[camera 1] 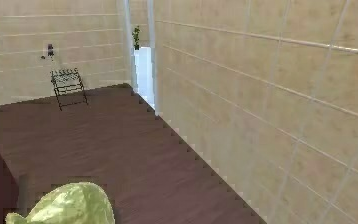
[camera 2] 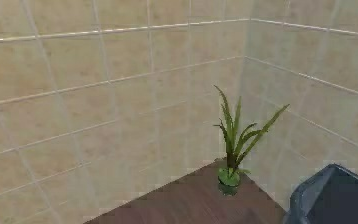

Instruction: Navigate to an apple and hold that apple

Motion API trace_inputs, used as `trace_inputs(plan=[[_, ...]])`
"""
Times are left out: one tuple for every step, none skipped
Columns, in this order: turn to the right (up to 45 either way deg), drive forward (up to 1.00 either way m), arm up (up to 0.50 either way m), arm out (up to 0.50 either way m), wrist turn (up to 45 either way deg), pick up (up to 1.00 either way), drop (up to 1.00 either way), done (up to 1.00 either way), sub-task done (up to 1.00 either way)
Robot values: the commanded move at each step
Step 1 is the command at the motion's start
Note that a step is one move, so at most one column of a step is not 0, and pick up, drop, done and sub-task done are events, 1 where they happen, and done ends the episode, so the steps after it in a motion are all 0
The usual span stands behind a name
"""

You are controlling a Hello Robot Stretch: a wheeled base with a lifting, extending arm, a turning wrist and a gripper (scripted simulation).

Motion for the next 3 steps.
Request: trace_inputs(plan=[[-45.0, 0.00, 0.00, 0.00, 0.0, 0.00, 0.00, 0.00, 0.00], [-45.0, 0.00, 0.00, 0.00, 0.0, 0.00, 0.00, 0.00, 0.00], [-27.0, 0.00, 0.00, 0.00, 0.0, 0.00, 0.00, 0.00, 0.00]])
